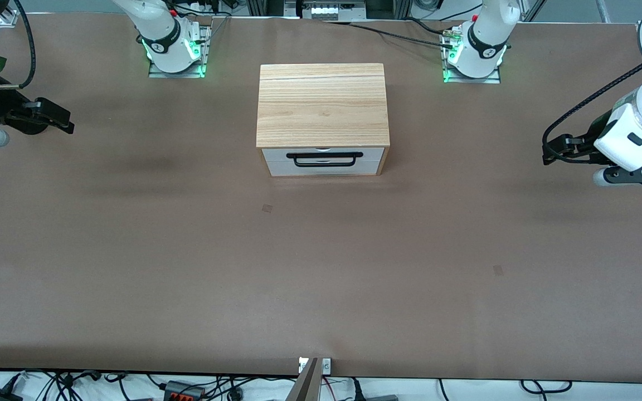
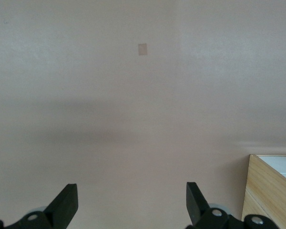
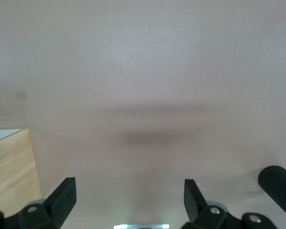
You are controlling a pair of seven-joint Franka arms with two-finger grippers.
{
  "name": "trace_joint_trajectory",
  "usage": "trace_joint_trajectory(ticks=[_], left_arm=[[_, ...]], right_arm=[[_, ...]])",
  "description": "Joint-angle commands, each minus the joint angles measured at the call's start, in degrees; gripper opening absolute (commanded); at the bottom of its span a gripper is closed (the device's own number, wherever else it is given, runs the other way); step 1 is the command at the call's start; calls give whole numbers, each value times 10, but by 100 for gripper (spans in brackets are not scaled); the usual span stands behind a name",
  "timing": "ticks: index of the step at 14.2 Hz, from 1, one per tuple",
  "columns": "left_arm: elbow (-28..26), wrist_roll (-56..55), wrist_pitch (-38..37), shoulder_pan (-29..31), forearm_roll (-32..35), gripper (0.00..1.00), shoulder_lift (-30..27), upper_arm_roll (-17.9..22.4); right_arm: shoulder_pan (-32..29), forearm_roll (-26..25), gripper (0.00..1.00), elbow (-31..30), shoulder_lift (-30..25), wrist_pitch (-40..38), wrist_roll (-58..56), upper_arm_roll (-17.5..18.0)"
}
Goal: Pull top drawer with both arms simultaneously
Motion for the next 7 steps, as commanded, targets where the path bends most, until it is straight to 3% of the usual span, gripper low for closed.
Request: trace_joint_trajectory(ticks=[1,7], left_arm=[[-2,8,-4,4,-9,100,-2,-1],[-2,8,-4,2,-46,100,4,-2]], right_arm=[[-4,-1,100,14,5,-12,8,7],[-7,-1,100,13,10,-12,-3,7]])
